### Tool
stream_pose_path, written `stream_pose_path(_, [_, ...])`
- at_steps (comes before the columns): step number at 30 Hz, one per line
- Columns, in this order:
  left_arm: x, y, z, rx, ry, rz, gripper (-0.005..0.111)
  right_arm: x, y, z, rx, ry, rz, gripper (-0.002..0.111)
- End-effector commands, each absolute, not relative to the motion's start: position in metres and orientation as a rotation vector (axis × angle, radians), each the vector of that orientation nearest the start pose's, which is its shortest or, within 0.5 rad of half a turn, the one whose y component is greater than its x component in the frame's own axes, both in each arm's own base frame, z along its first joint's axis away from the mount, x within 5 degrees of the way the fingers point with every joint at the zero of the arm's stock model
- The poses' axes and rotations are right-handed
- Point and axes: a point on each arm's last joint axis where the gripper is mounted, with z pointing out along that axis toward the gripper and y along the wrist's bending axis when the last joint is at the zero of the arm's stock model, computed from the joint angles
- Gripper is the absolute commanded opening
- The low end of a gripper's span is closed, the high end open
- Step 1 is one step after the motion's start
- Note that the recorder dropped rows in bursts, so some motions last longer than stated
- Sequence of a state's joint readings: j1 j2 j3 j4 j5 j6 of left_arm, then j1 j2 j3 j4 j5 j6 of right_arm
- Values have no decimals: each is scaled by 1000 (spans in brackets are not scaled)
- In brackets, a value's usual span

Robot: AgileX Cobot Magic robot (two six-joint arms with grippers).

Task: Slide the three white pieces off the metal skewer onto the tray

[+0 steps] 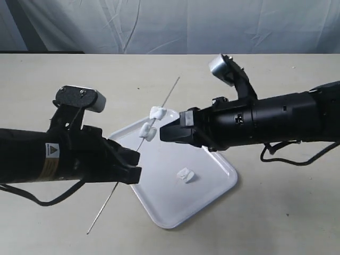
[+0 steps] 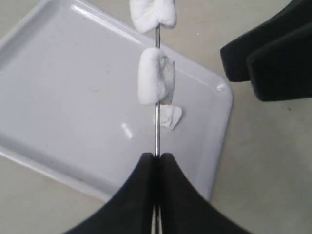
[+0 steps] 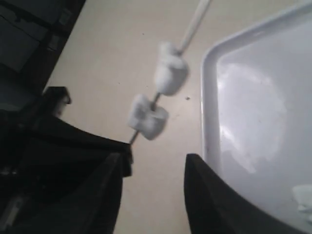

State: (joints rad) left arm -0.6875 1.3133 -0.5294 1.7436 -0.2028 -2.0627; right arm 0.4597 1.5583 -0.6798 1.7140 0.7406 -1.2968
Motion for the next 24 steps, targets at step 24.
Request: stream_pose_path(24, [176, -195, 237, 618, 2270, -1043, 0, 233, 147, 238, -241, 2202, 1296, 41])
